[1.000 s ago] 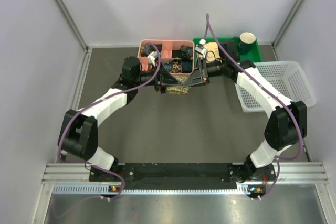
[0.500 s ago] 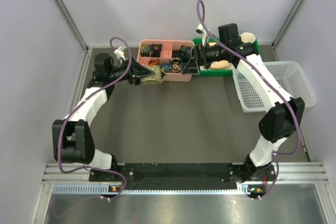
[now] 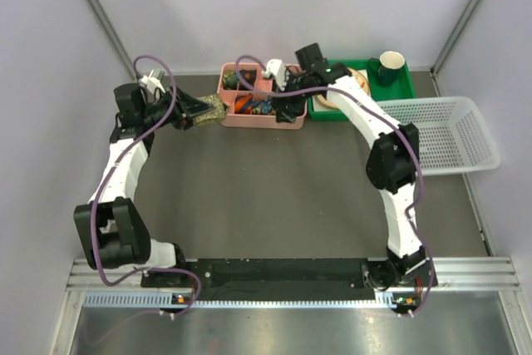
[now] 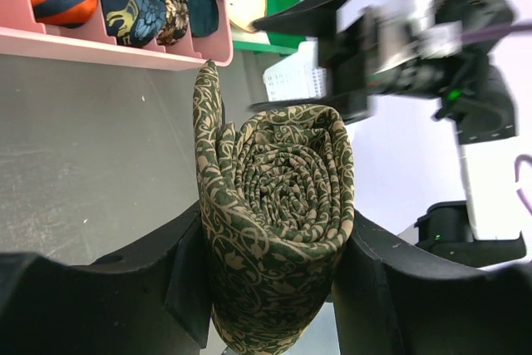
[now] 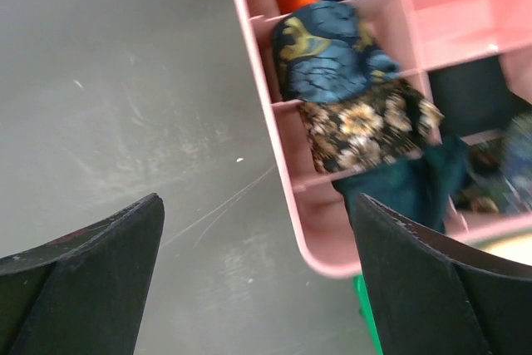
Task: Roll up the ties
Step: Move the storage box to the center of the board.
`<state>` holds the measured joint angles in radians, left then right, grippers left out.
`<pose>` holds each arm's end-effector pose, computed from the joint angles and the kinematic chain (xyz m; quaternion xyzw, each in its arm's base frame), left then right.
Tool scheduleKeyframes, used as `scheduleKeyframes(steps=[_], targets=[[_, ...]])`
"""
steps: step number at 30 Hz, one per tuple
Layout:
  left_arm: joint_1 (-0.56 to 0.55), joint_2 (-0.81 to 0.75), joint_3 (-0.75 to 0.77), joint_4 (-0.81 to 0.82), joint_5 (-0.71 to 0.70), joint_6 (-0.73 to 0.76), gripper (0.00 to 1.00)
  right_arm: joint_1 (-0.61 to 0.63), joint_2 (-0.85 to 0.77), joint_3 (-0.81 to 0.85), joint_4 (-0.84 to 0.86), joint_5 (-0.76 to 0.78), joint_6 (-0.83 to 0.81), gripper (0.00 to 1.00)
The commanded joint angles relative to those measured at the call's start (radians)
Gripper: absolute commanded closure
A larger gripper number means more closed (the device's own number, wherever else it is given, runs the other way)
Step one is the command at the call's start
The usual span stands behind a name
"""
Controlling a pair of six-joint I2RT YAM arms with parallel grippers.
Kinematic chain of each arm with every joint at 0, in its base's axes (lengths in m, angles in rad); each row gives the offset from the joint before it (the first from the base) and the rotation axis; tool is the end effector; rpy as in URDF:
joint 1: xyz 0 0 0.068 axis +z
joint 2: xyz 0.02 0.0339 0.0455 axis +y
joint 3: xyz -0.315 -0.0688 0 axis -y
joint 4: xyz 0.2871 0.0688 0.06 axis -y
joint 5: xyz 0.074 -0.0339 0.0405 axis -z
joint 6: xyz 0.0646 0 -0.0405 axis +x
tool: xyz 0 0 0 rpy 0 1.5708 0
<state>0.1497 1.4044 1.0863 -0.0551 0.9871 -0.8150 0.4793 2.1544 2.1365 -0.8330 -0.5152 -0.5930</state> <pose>0.3653 0.0006 0.3514 -0.1009 0.7683 -0.5320 0.3414 0.4889 0.2900 0.3333 -0.5395 0.7322 0.2187 0.3536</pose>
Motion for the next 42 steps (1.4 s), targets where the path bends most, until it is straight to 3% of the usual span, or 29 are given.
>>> scheduleKeyframes(steps=[1,11,14,23,28,32,38,42], targets=[[0.030,-0.073,0.006,-0.003,-0.002,0.027,1.00,0.058,0.062,0.060,0.014,0.118,-0.180,0.10],[0.057,-0.113,-0.039,-0.011,-0.001,0.023,1.00,0.067,0.189,0.051,0.129,0.231,-0.163,0.11],[0.057,-0.111,-0.043,-0.022,-0.001,0.034,1.00,0.068,0.213,0.054,0.127,0.216,-0.179,0.16],[0.070,-0.088,-0.003,-0.092,-0.018,0.100,1.00,0.079,0.220,0.028,0.057,0.141,-0.306,0.56],[0.080,-0.073,0.027,-0.129,-0.021,0.143,1.00,0.078,0.209,0.007,-0.006,0.075,-0.390,0.65],[0.080,-0.047,0.079,-0.250,-0.045,0.240,1.00,0.078,0.187,-0.038,-0.067,0.024,-0.500,0.98],[0.082,-0.030,0.141,-0.344,-0.061,0.358,1.00,0.078,0.167,-0.066,-0.158,-0.014,-0.585,1.00],[0.080,-0.007,0.196,-0.468,-0.099,0.535,1.00,0.081,0.119,-0.116,-0.216,-0.063,-0.607,1.00]])
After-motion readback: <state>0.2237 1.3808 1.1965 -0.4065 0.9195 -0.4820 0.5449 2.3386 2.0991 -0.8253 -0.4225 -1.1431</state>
